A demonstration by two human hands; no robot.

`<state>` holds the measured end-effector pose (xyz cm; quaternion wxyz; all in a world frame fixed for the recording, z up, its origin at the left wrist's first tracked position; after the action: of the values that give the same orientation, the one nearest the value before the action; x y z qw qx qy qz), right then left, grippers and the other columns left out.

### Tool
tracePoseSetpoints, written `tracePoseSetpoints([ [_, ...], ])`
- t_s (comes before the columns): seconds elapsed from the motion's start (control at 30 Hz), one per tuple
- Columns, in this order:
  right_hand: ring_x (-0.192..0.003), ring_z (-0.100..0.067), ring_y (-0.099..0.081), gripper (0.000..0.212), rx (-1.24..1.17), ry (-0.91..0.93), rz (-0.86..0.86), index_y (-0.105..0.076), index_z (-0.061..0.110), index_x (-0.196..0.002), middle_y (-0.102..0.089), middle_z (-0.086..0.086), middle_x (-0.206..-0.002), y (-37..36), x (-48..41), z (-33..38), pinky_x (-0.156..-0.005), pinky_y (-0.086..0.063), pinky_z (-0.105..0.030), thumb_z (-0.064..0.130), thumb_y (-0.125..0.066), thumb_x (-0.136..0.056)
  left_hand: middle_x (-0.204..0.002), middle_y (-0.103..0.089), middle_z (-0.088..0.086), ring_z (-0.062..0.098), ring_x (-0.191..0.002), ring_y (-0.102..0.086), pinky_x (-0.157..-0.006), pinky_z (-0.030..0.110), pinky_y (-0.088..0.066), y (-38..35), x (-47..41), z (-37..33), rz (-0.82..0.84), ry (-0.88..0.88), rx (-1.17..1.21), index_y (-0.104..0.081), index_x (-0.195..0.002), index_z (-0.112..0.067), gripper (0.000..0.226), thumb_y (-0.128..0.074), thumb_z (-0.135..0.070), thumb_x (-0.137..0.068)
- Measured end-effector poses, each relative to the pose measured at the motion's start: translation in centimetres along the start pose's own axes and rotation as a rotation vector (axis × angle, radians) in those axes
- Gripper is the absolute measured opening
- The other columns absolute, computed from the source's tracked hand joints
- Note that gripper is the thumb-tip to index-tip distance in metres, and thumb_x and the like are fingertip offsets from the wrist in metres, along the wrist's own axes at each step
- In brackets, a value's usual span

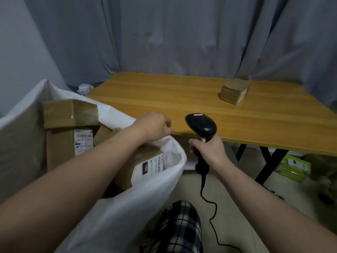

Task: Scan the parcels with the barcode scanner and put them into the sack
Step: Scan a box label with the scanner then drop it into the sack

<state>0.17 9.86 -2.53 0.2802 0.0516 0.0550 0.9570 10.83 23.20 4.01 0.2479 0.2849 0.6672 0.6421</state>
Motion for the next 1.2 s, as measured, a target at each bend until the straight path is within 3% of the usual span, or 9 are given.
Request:
tracePoseSetpoints([
  [0.17,-0.052,-0.016,-0.061,0.011,-0.03,0.027,-0.07,-0.06,0.0,-0.094,-0.061,-0.014,-0.065,5.6,-4.1,0.9,-0.051,-0.052,-0.022,0.009,-0.063,-0.089,-0.123,-0.056,0.003,0.025,-0.108,-0.054,-0.08,0.033,-0.042,-0.5,-5.5,-3.9,-0.061,-0.081,0.024,-0.057,-0.125,-0.023,0.038,-0.047,-0.046,-0.097],
  [0.37,-0.06,-0.02,-0.061,0.016,-0.203,-0.026,-0.219,-0.061,0.015,-0.095,-0.063,-0.012,-0.067,13.9,-8.8,0.1,-0.056,-0.051,-0.025,0.031,-0.062,-0.093,-0.123,-0.056,0.009,0.029,-0.114,-0.052,-0.093,0.036,-0.044,-1.8,-13.6,-10.8,-0.101,-0.177,0.141,-0.06,-0.124,-0.02,0.035,-0.05,-0.039,-0.096],
  [0.47,-0.066,-0.021,-0.062,0.028,-0.241,-0.076,-0.271,-0.062,0.011,-0.099,-0.063,-0.01,-0.064,18.0,-11.2,-1.6,-0.065,-0.047,-0.029,0.039,-0.059,-0.093,-0.122,-0.051,0.009,0.029,-0.115,-0.052,-0.097,0.037,-0.043,-2.7,-18.0,-13.2,-0.15,-0.193,0.256,-0.058,-0.127,-0.019,0.037,-0.053,-0.037,-0.095],
  [0.53,-0.063,-0.021,-0.06,0.038,-0.347,-0.142,-0.288,-0.061,0.007,-0.103,-0.062,-0.008,-0.061,20.1,-12.8,-3.0,-0.072,-0.047,-0.034,0.043,-0.059,-0.09,-0.127,-0.046,0.01,0.03,-0.119,-0.048,-0.1,0.037,-0.041,-3.0,-21.3,-14.3,-0.188,-0.177,0.286,-0.052,-0.134,-0.02,0.044,-0.055,-0.038,-0.093],
  [0.67,-0.053,-0.018,-0.054,0.036,-0.555,-0.156,-0.399,-0.058,0.007,-0.104,-0.056,-0.005,-0.056,22.9,-15.1,-5.1,-0.068,-0.046,-0.033,0.04,-0.061,-0.089,-0.143,-0.032,0.015,0.034,-0.132,-0.036,-0.108,0.041,-0.034,-3.7,-28.3,-15.0,-0.225,-0.055,0.349,-0.033,-0.146,-0.02,0.067,-0.059,-0.044,-0.089],
  [0.87,-0.051,-0.017,-0.054,0.038,-0.475,-0.189,-0.417,-0.06,0.003,-0.106,-0.055,-0.007,-0.056,23.2,-18.0,-5.6,-0.063,-0.047,-0.031,0.038,-0.06,-0.09,-0.156,-0.007,0.022,0.038,-0.143,-0.015,-0.115,0.044,-0.02,-4.8,-36.7,-15.8,-0.204,0.135,0.447,-0.009,-0.153,-0.023,0.105,-0.065,-0.065,-0.075],
  [0.93,-0.051,-0.017,-0.055,0.039,-0.448,-0.221,-0.395,-0.06,0.003,-0.107,-0.055,-0.007,-0.057,23.1,-18.7,-5.8,-0.061,-0.047,-0.03,0.038,-0.06,-0.09,-0.155,-0.009,0.021,0.038,-0.143,-0.015,-0.116,0.045,-0.02,-4.6,-38.9,-16.0,-0.197,0.158,0.495,-0.008,-0.152,-0.025,0.108,-0.067,-0.067,-0.072],
  [1.07,-0.05,-0.017,-0.055,0.042,-0.419,-0.255,-0.356,-0.06,0.002,-0.11,-0.054,-0.007,-0.056,23.0,-19.5,-6.2,-0.061,-0.047,-0.03,0.039,-0.061,-0.089,-0.142,-0.034,0.014,0.035,-0.13,-0.036,-0.106,0.042,-0.034,-4.7,-40.6,-16.0,-0.141,0.161,0.557,-0.025,-0.147,-0.022,0.09,-0.07,-0.055,-0.076],
  [1.2,-0.055,-0.018,-0.058,0.048,-0.409,-0.262,-0.306,-0.058,0.002,-0.116,-0.057,-0.008,-0.06,22.7,-19.5,-5.9,-0.067,-0.046,-0.033,0.042,-0.062,-0.089,-0.143,-0.03,0.011,0.032,-0.133,-0.032,-0.108,0.039,-0.031,-4.9,-36.4,-14.8,-0.202,0.136,0.737,-0.016,-0.152,-0.021,0.099,-0.073,-0.046,-0.075],
])
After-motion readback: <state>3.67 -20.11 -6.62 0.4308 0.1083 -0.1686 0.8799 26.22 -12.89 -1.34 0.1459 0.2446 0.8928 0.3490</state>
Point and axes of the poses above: each hand's wrist, its own x-axis away from the middle knuckle, its own y-axis out of the back of the hand, z = x × y, the point moved 8 cm from there along -x, towards the middle knuckle
